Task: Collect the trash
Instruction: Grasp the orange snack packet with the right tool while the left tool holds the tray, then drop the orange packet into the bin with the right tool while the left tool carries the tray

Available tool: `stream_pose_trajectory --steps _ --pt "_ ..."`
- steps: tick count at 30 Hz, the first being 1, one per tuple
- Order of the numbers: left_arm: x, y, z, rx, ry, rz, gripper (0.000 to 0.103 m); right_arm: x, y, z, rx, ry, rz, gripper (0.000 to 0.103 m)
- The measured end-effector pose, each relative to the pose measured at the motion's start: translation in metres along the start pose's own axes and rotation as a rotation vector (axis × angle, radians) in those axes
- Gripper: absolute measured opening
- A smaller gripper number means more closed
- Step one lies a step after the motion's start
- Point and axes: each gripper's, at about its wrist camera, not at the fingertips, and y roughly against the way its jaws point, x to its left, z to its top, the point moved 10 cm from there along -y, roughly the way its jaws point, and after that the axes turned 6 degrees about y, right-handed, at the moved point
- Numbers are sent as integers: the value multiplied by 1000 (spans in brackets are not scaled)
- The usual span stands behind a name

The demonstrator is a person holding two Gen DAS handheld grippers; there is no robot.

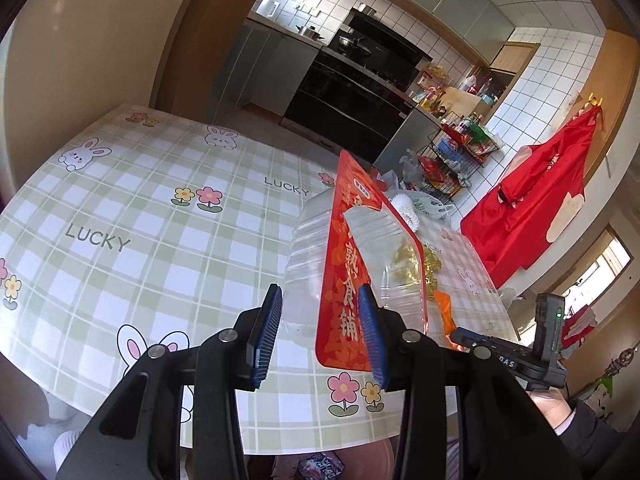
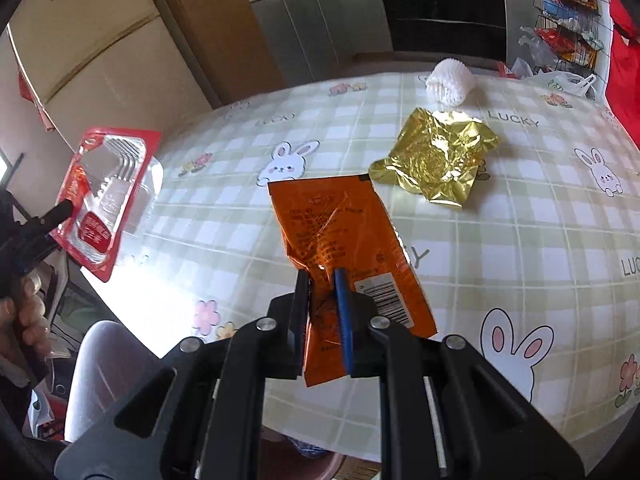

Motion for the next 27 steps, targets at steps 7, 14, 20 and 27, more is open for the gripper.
stream_pose_trajectory --steps 7,14,20,27 --pt "-3 30 4 -44 -8 -3 38 48 63 0 -114 25 59 17" --pt "-12 62 0 -79 -30 -19 38 83 111 -15 -160 67 88 17" --pt "-22 98 -5 -123 -44 -40 38 111 128 -38 -158 94 120 17" --pt "-24 135 -14 -166 -56 -56 36 149 128 -62 -112 163 171 17"
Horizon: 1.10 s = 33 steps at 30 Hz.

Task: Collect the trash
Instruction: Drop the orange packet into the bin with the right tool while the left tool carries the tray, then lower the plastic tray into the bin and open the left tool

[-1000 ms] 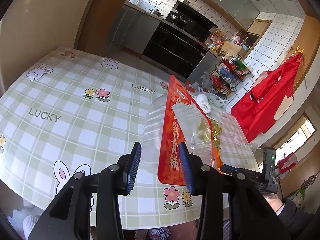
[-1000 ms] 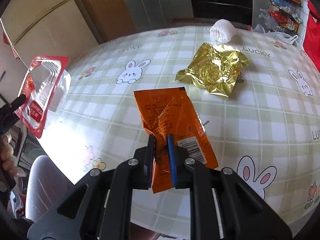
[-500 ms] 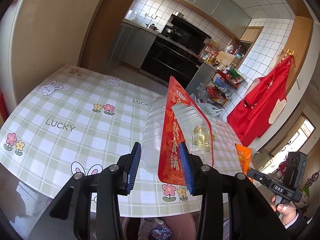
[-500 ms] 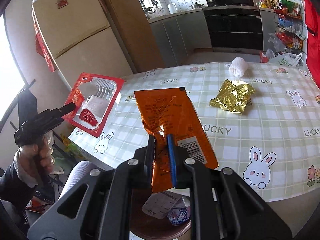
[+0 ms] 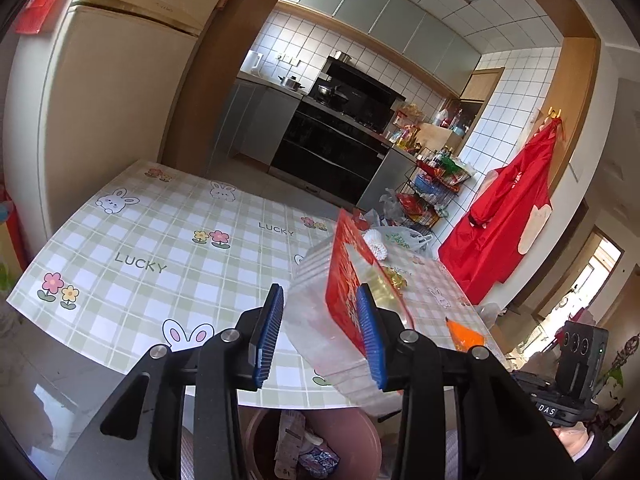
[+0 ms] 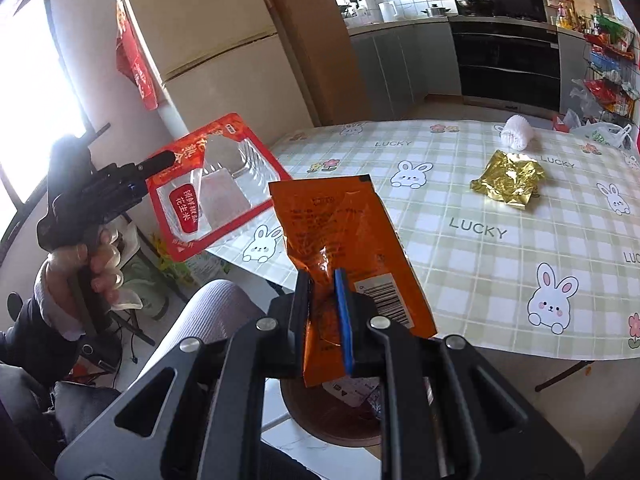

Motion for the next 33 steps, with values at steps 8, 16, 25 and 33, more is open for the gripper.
stream_pose_trajectory --steps 8,16,25,33 --pt "-7 4 -10 18 0 -37 31 16 -12 -8 44 5 35 29" --pt "-11 -7 -10 33 -7 -47 31 1 -10 -2 14 -28 -6 49" --pt "-26 -26 -23 85 -51 -40 31 -43 16 6 -89 -114 -158 96" --pt "-49 -44 -38 143 -111 -53 31 -81 25 -4 -96 -217 -199 97"
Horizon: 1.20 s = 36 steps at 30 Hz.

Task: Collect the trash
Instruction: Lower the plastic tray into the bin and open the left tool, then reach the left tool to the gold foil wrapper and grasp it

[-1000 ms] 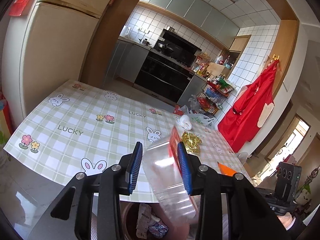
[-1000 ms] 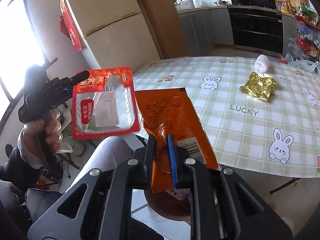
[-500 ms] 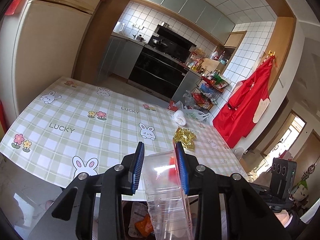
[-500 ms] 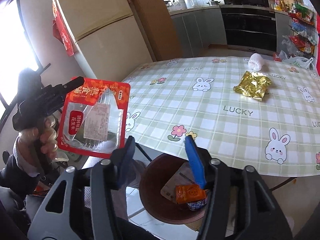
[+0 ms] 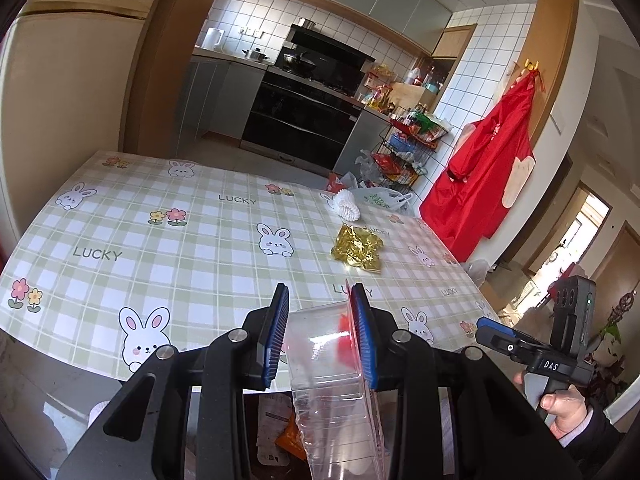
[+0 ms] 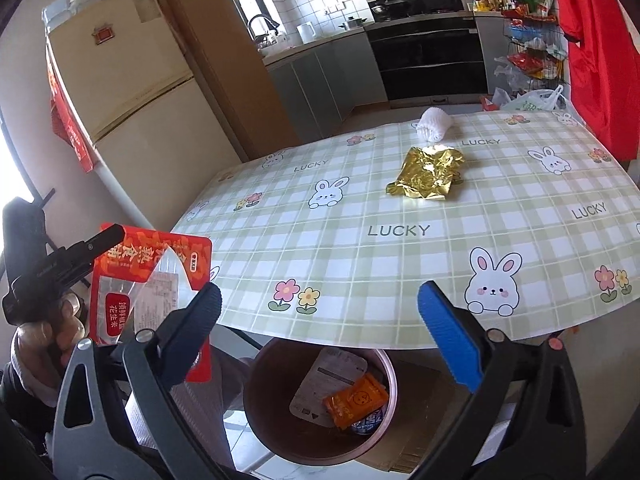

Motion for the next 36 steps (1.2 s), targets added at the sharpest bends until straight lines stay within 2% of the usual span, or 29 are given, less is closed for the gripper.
stream_pose_trajectory --steps 9,10,11,12,14,18,22,30,36 --pt "-30 -23 -17 72 -37 -55 34 -13 1 0 -10 -25 -11 97" --pt "-31 -26 -20 79 -37 -56 40 -14 0 0 -8 -30 -10 97" --pt "-30 -28 -22 84 -32 -47 65 -13 -1 -1 -6 -34 -7 97" --pt "-28 -29 -24 82 -19 -39 80 -13 -1 -1 -4 -35 -6 97" --pt "-22 -30 -25 89 10 -39 81 -12 -2 -2 -1 -32 -5 97" --pt "0 -31 -24 81 41 32 88 -13 -4 -4 3 -35 -9 97" --pt "17 -30 -21 71 75 69 92 -16 -6 -6 10 -44 -17 97" --pt "23 -38 -25 87 60 98 94 -31 -9 -8 19 -58 -52 97" --pt "17 -68 -23 135 21 104 94 -64 -14 -5 19 -101 -99 97"
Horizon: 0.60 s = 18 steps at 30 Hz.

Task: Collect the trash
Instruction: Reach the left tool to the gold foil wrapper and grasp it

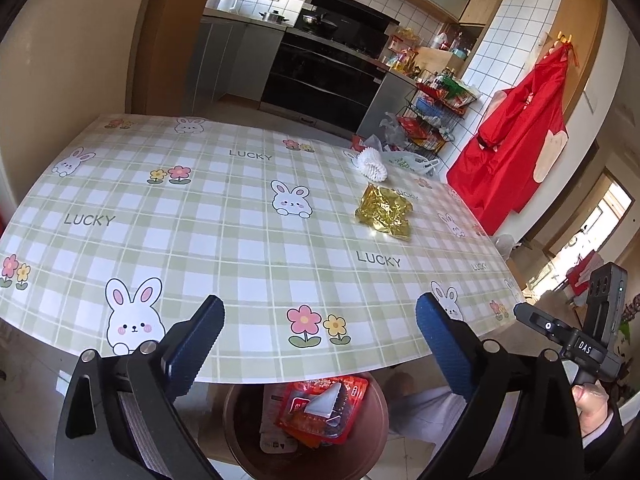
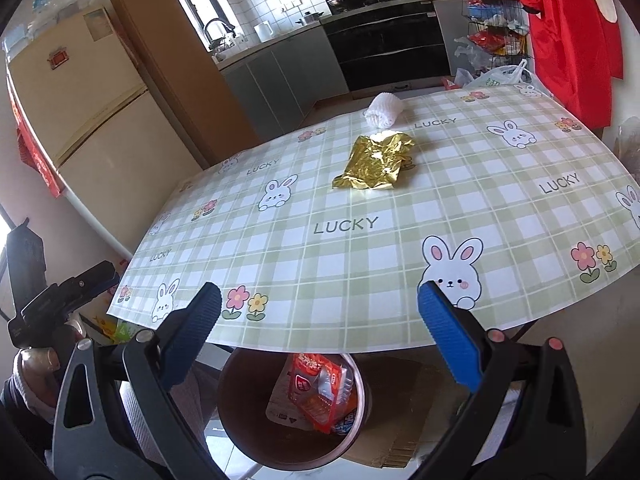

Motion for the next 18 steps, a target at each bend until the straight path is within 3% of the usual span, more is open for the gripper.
stream_pose_trajectory --steps 4,9,12,18 --pt "-19 -32 10 37 -68 5 94 -31 -8 14 0 -23 -43 97" --pt "-61 -89 29 86 -158 -45 94 -72 -21 39 -11 -45 -78 97" --pt "-93 -134 43 141 -205 -131 94 -96 -31 56 -10 -46 -95 97" --pt "-123 -236 65 261 -251 -157 89 -140 -56 83 4 -47 -132 97"
